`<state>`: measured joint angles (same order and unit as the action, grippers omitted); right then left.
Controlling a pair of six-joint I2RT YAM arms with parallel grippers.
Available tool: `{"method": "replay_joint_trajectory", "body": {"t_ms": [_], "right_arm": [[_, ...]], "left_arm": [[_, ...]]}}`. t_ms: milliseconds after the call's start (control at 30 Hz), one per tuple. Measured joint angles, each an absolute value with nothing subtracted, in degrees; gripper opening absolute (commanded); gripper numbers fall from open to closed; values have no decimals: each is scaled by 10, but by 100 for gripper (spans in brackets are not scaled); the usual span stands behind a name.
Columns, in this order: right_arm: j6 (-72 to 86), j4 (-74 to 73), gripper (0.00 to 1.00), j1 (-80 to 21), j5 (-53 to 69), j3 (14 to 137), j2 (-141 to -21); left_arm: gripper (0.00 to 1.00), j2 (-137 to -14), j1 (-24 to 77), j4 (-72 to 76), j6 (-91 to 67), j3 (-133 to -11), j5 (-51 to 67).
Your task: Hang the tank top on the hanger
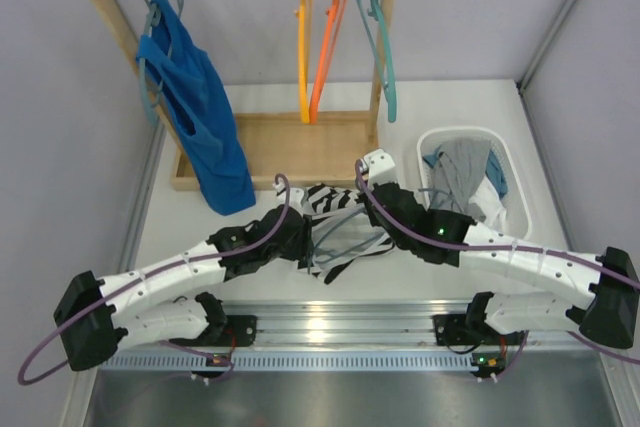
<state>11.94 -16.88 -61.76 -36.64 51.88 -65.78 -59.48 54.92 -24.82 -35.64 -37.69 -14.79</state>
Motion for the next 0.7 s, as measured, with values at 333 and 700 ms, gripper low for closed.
{"method": "replay_joint_trajectory", "body": {"t_ms": [333,700], "right_arm": [[116,-176,0,-619,-368,519,-660],[122,-176,0,-619,-404,535,-669]], "left_arm": [[43,-646,549,-222,-341,-376,-154],[0,-637,549,-229,-343,-376,-169]]}}
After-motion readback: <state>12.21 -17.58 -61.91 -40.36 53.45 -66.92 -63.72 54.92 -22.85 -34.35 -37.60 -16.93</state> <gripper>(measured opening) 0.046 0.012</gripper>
